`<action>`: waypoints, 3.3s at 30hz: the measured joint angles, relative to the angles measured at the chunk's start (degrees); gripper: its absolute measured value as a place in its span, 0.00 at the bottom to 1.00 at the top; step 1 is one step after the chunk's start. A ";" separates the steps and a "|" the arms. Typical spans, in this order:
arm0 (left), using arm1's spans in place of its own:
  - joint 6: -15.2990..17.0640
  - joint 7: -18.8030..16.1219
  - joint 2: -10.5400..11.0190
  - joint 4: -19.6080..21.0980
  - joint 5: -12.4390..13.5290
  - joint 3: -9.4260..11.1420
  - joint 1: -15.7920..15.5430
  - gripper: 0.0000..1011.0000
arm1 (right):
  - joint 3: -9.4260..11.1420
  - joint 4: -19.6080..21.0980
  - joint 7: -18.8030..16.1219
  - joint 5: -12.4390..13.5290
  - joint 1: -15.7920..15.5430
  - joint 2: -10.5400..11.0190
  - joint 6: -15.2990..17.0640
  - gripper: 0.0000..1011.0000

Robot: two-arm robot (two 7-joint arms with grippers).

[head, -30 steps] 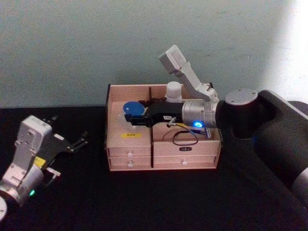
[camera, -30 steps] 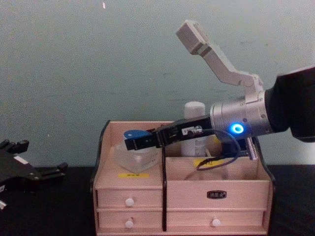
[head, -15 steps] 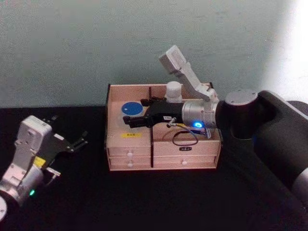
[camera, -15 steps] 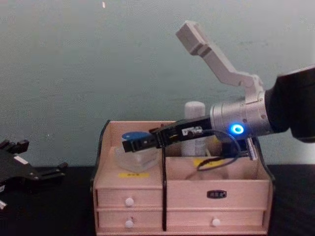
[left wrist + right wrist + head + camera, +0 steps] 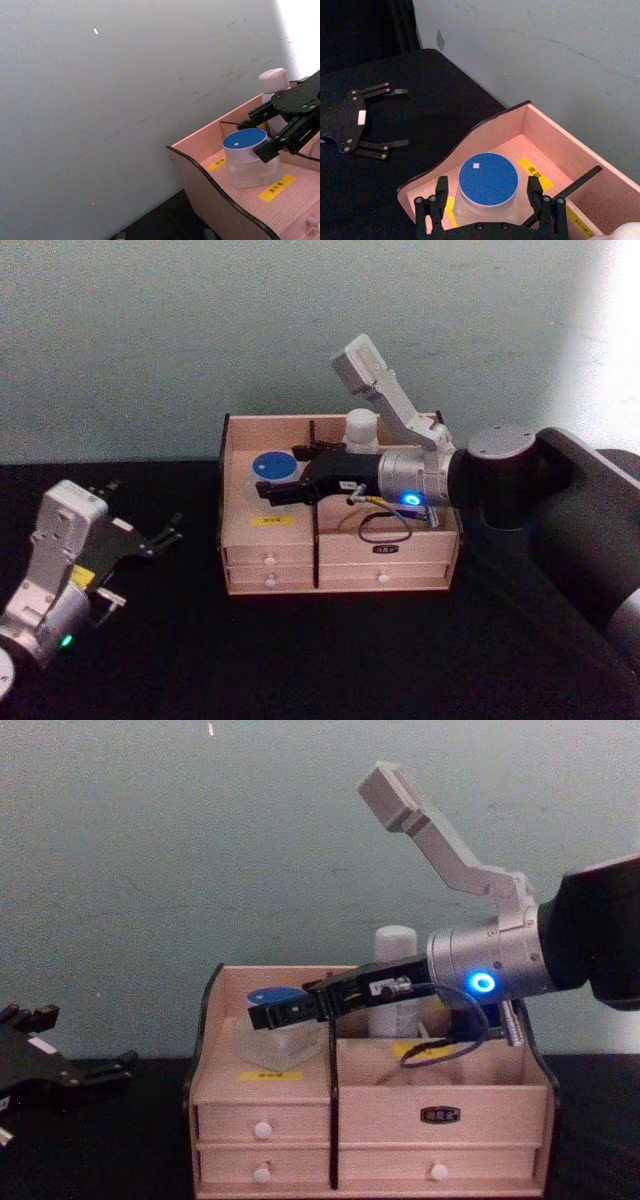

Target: Pick up the facial cleanser and watermelon frost from the table and place them into the tiered storage box.

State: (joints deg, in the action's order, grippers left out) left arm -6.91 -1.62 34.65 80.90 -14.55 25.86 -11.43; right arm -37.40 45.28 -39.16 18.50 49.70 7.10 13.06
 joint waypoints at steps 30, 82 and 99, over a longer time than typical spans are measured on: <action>0.00 0.00 0.00 0.00 0.00 0.00 0.00 0.99 | 5.44 17.15 6.59 3.72 -6.40 6.32 -0.57 0.99; 0.00 0.00 0.00 0.00 0.00 0.00 0.00 0.99 | 21.48 28.57 37.56 -8.69 -26.55 9.17 -6.37 0.99; 0.00 0.00 0.00 0.00 0.00 0.00 0.00 0.99 | 22.01 24.70 38.82 -12.36 -27.10 6.66 -6.47 0.99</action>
State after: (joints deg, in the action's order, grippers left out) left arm -6.91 -1.62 34.64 80.90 -14.55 25.87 -11.43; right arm -15.40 69.98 -0.34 6.13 22.60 13.75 6.59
